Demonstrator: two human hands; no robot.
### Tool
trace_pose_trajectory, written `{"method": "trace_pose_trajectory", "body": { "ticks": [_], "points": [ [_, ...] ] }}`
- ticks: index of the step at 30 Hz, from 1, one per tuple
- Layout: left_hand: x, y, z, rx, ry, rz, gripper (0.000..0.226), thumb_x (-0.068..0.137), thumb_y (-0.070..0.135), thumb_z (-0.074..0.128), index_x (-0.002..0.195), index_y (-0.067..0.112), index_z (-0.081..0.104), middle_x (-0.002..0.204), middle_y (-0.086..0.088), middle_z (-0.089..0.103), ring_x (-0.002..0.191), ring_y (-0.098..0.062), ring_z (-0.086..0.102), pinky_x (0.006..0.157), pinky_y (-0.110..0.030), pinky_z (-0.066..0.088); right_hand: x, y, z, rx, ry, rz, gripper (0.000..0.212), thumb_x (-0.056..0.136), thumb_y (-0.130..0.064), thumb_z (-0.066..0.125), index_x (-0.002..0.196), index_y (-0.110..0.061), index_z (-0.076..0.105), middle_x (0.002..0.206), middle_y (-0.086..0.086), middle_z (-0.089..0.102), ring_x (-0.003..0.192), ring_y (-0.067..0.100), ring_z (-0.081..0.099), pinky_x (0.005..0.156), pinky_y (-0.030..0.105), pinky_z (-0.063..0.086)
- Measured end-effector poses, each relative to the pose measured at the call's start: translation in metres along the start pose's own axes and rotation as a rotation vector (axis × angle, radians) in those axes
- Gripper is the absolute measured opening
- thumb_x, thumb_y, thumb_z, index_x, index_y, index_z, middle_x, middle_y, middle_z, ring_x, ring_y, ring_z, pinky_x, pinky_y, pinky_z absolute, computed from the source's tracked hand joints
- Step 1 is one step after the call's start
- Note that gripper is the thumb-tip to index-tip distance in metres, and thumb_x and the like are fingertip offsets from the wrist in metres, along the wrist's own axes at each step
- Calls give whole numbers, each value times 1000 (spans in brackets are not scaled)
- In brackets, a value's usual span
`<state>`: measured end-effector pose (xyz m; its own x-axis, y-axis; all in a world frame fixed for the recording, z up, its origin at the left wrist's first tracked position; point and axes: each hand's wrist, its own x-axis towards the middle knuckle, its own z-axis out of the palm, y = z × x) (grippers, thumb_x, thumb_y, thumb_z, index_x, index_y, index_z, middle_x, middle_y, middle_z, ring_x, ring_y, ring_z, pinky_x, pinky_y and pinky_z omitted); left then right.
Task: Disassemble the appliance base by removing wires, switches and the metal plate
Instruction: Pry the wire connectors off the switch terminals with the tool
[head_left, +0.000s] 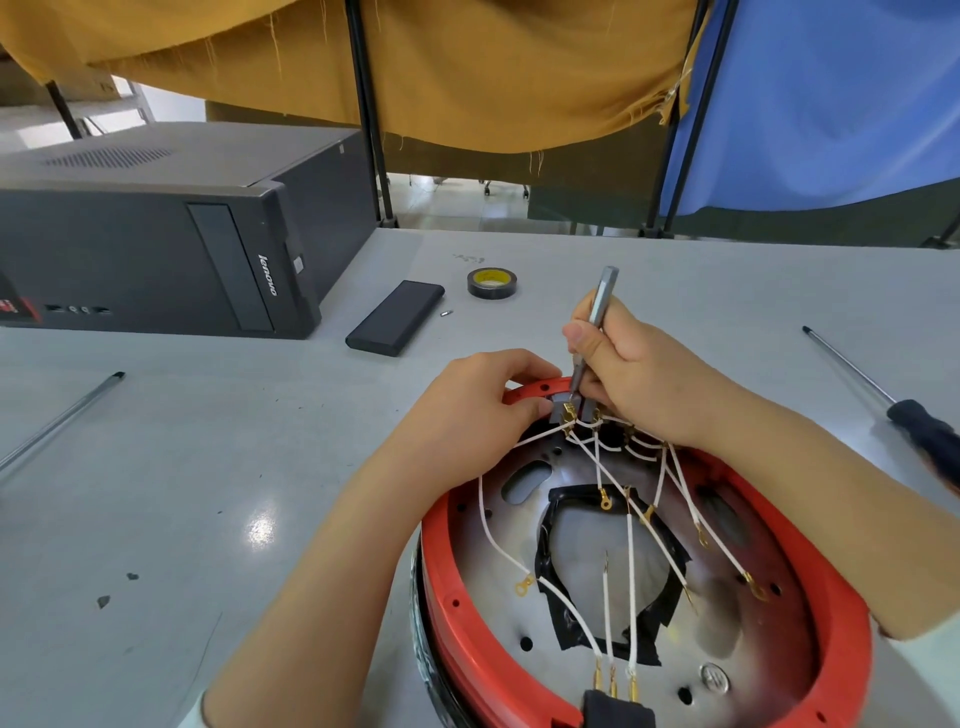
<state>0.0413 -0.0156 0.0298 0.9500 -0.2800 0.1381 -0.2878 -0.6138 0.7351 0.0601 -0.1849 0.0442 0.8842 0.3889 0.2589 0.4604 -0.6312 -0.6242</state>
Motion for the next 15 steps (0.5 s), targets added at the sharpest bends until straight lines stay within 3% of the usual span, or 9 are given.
{"method": "trace_pose_trajectory", "body": {
  "ticks": [6,9,15],
  "points": [
    [-1,1,0,-4,1,1,23,89,23,60,109,34,64,102,19,66,89,0,62,80,-16,47,-10,1,1,63,105,-108,21,94,-47,28,84,-31,38,51,-8,48,44,5,43,50,22,38],
    [0,0,0,3,5,-1,24,89,23,61,110,34,64,102,19,66,89,1,62,81,-17,47,-14,3,-2,154,155,-168,19,95,-42,28,84,-30,38,51,-9,48,42,7,40,46,17,36],
    [0,-1,0,2,5,-2,25,89,24,61,111,34,65,100,19,66,88,2,62,79,-14,46,-13,4,0,9,90,-131,23,92,-50,25,84,-32,37,54,-9,50,47,7,43,52,28,41]
  ]
}}
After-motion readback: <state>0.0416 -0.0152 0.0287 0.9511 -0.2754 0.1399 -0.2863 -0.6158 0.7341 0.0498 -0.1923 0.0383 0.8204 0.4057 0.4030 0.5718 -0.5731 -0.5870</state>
